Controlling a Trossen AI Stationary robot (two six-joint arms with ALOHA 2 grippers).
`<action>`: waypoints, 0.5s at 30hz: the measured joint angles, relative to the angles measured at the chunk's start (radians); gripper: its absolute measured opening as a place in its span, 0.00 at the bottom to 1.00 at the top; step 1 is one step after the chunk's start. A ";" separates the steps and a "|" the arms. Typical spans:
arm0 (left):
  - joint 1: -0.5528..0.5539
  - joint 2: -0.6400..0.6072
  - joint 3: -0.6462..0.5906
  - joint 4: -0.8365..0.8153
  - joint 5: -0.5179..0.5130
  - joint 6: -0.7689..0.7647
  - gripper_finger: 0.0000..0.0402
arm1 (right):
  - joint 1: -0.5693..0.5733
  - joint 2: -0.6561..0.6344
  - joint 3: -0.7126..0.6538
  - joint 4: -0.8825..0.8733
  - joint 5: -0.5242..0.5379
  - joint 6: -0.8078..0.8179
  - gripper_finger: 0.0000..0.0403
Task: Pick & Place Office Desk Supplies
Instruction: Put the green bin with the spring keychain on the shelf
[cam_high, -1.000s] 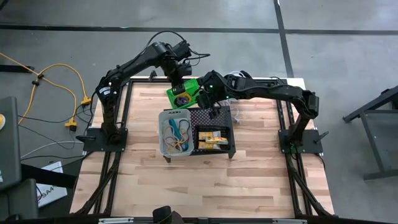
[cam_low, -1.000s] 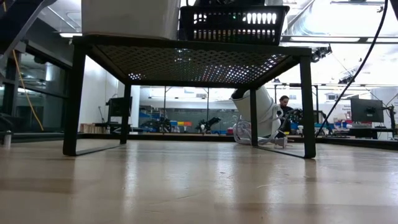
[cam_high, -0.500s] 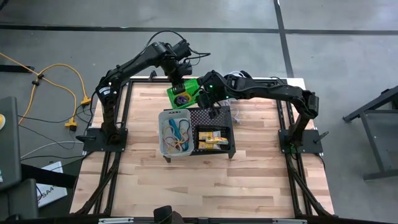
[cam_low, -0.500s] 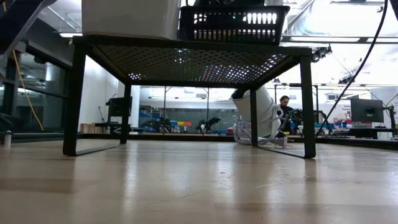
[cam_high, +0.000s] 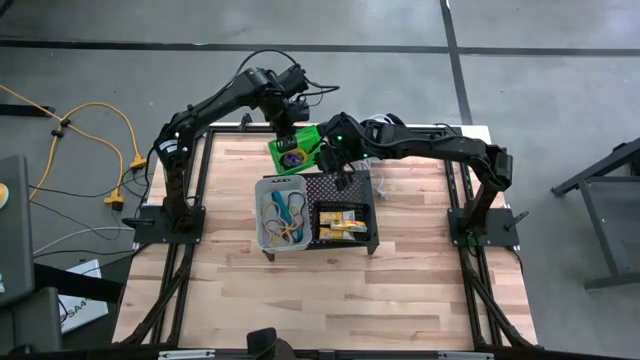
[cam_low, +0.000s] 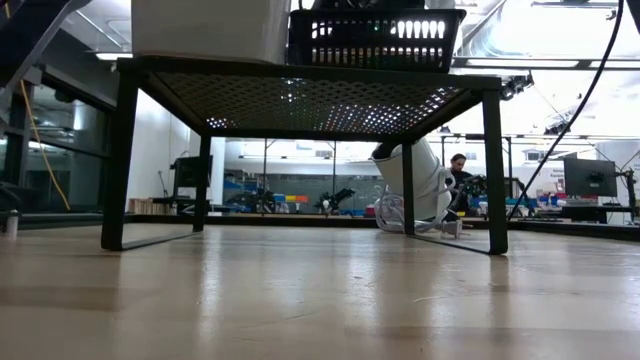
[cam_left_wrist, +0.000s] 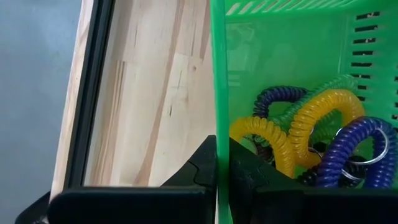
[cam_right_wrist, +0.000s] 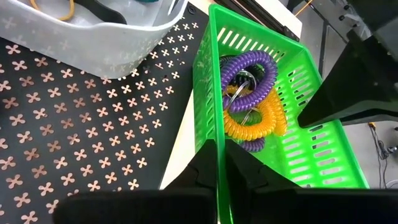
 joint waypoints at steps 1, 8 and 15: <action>0.000 0.000 0.000 0.000 0.003 0.005 0.03 | 0.000 0.000 0.000 0.000 0.000 0.000 0.01; 0.001 0.000 0.000 0.000 0.032 0.035 0.03 | 0.000 0.000 0.000 -0.001 -0.001 0.000 0.01; 0.001 0.000 0.000 0.003 0.037 0.067 0.05 | 0.000 -0.001 0.000 -0.001 -0.001 0.007 0.01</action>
